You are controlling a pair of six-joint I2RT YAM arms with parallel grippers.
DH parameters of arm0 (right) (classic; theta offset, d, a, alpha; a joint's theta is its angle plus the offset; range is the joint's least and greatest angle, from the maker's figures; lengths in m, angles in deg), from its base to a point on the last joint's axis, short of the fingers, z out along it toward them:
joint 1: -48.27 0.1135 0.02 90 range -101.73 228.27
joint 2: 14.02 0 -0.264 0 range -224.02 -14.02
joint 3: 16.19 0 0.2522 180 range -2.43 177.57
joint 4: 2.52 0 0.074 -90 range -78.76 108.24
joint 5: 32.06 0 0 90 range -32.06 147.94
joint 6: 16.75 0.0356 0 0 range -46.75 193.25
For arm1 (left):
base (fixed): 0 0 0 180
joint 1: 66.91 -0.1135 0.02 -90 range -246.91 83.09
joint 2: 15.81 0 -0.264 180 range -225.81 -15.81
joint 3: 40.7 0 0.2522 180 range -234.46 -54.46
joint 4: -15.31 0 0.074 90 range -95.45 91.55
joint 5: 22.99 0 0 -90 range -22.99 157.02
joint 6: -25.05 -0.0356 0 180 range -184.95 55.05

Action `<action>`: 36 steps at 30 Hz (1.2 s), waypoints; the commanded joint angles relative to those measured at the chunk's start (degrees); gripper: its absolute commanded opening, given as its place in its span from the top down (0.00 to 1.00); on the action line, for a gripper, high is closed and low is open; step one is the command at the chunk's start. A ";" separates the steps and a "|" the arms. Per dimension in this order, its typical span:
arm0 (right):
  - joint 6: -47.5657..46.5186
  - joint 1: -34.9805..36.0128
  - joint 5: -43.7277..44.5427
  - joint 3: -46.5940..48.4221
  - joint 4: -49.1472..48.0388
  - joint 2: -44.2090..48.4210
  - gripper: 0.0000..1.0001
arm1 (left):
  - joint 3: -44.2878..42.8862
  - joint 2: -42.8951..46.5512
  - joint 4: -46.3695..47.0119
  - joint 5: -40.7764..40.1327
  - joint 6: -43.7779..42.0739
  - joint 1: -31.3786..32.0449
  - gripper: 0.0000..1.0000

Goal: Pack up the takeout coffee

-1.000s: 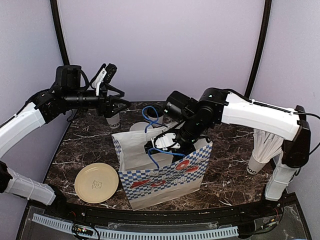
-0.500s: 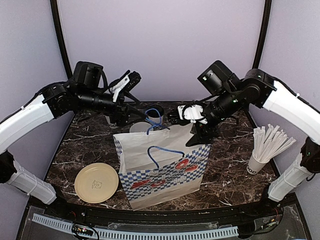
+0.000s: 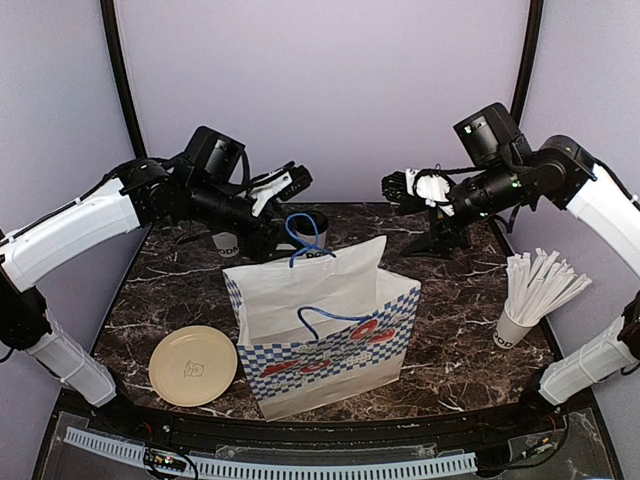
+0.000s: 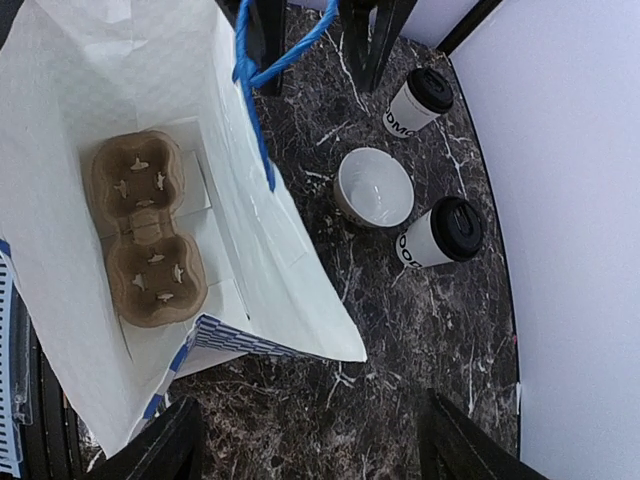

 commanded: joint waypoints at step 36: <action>1.75 3.85 -6.48 12.94 2.17 -18.84 1.00 | 20.88 26.21 17.35 -12.24 4.88 0.14 0.31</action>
